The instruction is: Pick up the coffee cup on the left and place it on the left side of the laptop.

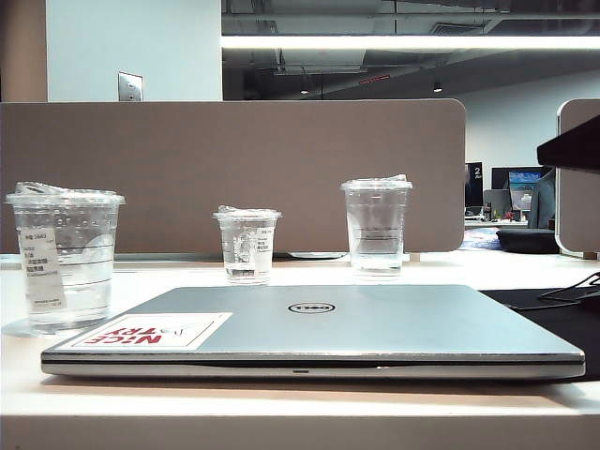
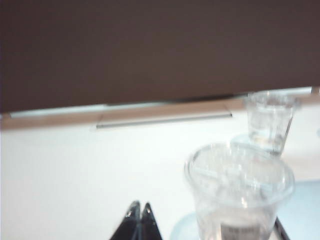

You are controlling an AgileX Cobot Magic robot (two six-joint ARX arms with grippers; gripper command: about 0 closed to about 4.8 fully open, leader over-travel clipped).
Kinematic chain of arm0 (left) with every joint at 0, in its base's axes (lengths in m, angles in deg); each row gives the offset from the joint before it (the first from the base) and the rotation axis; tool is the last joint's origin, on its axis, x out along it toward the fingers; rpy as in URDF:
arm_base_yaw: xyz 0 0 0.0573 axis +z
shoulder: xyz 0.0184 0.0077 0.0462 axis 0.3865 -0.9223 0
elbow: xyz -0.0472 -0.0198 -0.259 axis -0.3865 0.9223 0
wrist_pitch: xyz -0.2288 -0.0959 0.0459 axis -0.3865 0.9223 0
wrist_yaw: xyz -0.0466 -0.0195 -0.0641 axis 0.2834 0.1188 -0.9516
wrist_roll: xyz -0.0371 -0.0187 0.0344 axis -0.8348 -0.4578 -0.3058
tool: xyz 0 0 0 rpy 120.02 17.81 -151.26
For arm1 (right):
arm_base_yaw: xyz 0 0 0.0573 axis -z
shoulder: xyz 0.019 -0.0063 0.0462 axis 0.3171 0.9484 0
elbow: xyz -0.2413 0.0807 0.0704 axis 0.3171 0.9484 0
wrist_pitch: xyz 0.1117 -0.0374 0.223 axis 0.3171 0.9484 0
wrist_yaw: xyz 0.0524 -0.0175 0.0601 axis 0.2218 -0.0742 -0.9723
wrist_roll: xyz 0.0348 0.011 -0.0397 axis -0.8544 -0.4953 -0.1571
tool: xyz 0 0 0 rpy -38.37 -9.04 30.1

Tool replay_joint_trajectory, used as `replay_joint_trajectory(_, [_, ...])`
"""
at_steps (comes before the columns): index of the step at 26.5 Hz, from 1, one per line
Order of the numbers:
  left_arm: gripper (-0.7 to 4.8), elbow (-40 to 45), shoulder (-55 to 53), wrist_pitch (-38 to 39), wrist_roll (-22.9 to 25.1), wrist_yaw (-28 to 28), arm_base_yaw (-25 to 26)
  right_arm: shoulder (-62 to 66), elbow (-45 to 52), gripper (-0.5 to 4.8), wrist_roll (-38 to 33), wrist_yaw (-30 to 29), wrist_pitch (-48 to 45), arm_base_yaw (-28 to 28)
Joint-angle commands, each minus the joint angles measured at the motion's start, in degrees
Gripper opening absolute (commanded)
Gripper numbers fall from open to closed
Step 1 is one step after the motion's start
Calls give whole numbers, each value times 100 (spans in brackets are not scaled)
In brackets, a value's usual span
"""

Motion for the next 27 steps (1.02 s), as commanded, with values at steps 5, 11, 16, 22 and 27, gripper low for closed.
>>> replay_joint_trajectory(5, [-5,2,293,621,11,44,46,4,24,-4,2,7,-90,-4])
replay_joint_trajectory(11, [-5,2,293,728,-26,0,315,7,24,-4,2,7,-90,-4])
replay_joint_trajectory(16, [-5,2,293,728,0,4,472,7,24,-4,2,9,-90,-4])
replay_joint_trajectory(22, [-5,2,293,723,-400,33,470,7,24,-4,2,9,-90,-7])
replay_joint_trajectory(27, [-5,2,293,723,-442,26,470,7,24,-4,4,7,-90,-7])
